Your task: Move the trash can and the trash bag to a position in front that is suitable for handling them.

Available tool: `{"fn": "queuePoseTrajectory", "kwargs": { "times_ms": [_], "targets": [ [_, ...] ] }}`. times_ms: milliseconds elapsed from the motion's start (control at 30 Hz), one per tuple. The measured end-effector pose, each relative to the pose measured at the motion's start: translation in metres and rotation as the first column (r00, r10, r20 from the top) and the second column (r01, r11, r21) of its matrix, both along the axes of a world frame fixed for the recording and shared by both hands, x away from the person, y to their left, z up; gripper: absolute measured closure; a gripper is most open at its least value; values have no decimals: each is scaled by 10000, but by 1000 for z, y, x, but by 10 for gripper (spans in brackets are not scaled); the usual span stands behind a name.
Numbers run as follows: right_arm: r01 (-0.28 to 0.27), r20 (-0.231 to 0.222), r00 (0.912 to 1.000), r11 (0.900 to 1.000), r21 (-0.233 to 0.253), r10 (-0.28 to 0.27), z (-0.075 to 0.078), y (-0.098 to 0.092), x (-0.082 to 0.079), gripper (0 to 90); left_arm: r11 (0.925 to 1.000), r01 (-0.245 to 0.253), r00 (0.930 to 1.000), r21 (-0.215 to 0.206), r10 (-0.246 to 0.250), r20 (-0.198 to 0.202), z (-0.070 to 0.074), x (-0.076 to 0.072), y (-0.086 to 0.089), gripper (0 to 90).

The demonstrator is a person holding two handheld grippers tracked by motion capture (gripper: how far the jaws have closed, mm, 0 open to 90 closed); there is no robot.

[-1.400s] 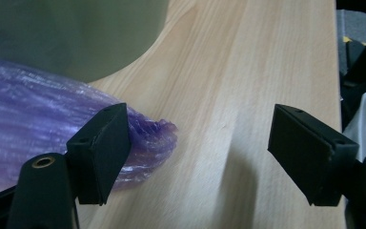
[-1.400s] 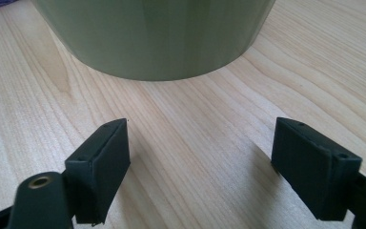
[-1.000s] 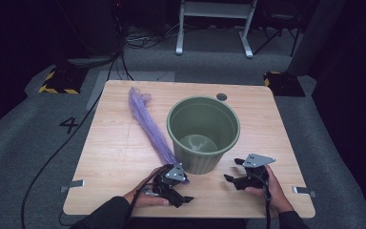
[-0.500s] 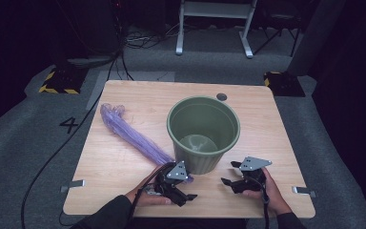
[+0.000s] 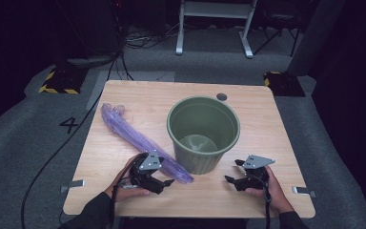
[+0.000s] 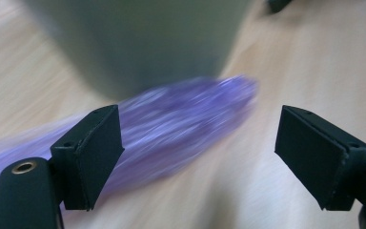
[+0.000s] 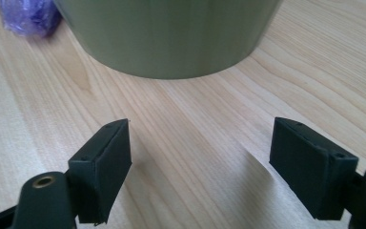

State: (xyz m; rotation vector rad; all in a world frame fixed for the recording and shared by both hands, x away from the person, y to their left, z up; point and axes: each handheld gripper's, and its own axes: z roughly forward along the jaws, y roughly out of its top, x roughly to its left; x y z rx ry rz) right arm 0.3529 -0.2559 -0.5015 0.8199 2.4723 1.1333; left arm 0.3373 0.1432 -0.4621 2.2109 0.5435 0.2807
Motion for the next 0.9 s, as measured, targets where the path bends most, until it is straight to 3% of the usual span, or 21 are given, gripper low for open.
{"fn": "queuePoseTrajectory", "kwargs": {
  "times_ms": [133, 167, 200, 300, 333, 367, 400, 467, 533, 667, 767, 800, 833, 900],
  "targets": [
    [61, -6, 10000, 9999, -106, -61, 0, -2, 1, 220, 9991, -424, 9991, 13, 425, -64, -2, 6, 17, 162],
    [134, 22, 9999, 9998, -152, -134, -1, -3, 2, 220, 9960, -890, 9960, 118, 889, 70, -3, 10, 28, 160],
    [134, 22, 9999, 9998, -152, -134, -1, -3, 2, 220, 9960, -890, 9960, 118, 889, 70, -3, 10, 28, 158],
    [170, 8, 9999, 9997, -185, -170, -1, -4, 2, 222, 9824, -1867, 9823, 32, 1866, 141, -4, 23, 52, 160],
    [170, 8, 9999, 9997, -185, -170, -1, -4, 2, 222, 9824, -1867, 9823, 32, 1866, 141, -4, 23, 52, 160],
    [197, 60, 9998, 9994, -275, -196, -1, -4, 3, 222, 9766, -2152, 9765, 9, 2152, 137, -5, 28, 58, 160],
    [211, 52, 9998, 9994, -269, -210, -1, -4, 4, 222, 9650, -2621, 9649, -104, 2622, 108, -5, 35, 67, 161],
    [233, 45, 9997, 9994, -249, -231, -1, -4, 4, 224, 9613, -2754, 9612, -128, 2755, 116, -5, 37, 70, 164],
    [246, 59, 9997, 9994, -247, -244, -1, -4, 4, 223, 9511, -3080, 9511, -214, 3084, 187, -7, 43, 75, 164],
    [262, 62, 9996, 9993, -259, -261, -1, -4, 4, 225, 9387, -3438, 9390, -247, 3440, 40, -10, 53, 78, 164],
    [303, 57, 9995, 9992, -254, -302, -1, -4, 5, 227, 9116, -4089, 9122, -420, 4069, -487, -12, 65, 80, 184],
    [303, 57, 9995, 9992, -254, -302, -1, -4, 5, 227, 9116, -4089, 9122, -420, 4069, -487, -12, 65, 80, 183],
    [326, 61, 9995, 9991, -262, -325, -1, -3, 5, 228, 9022, -4280, 9035, -535, 4257, -491, -11, 68, 80, 183],
    [317, 77, 9995, 9992, -258, -315, -1, -2, 4, 228, 8923, -4426, 8967, -891, 4394, -538, -7, 71, 80, 183]
  ]
}}
